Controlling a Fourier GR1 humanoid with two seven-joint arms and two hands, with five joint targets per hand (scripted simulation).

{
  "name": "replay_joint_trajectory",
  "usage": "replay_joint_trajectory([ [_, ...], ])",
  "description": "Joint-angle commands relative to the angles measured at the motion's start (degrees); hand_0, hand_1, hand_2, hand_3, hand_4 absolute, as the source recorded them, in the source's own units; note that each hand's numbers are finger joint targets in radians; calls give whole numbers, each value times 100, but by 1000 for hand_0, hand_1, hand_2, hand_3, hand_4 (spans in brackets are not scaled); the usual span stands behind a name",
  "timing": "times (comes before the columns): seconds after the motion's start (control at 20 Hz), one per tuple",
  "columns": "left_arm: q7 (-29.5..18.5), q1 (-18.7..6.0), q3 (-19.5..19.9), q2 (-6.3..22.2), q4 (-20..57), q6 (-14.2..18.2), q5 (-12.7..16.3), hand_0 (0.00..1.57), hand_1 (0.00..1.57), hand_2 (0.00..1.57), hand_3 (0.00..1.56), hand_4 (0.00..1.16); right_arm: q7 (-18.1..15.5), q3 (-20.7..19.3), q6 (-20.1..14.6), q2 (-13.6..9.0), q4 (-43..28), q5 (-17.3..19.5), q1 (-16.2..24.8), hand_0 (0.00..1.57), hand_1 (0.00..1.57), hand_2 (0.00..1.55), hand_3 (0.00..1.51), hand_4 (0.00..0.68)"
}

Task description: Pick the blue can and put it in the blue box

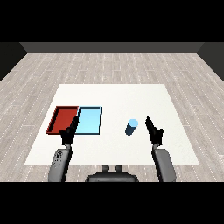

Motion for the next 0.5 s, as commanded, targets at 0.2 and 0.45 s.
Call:
replay_joint_trajectory([
  [0.2, -182, -31, 58, -82, 143, -84, -65, 0, 0, 0, 0, 0, -331, -724, 482, -424, 258, -320, -330, 0, 0, 0, 0, 0],
  [0.45, -2202, 5, 209, -541, -356, -175, 503, 0, 0, 0, 0, 0, -1542, -986, 1259, -220, -143, -1441, -375, 0, 0, 0, 0, 0],
])
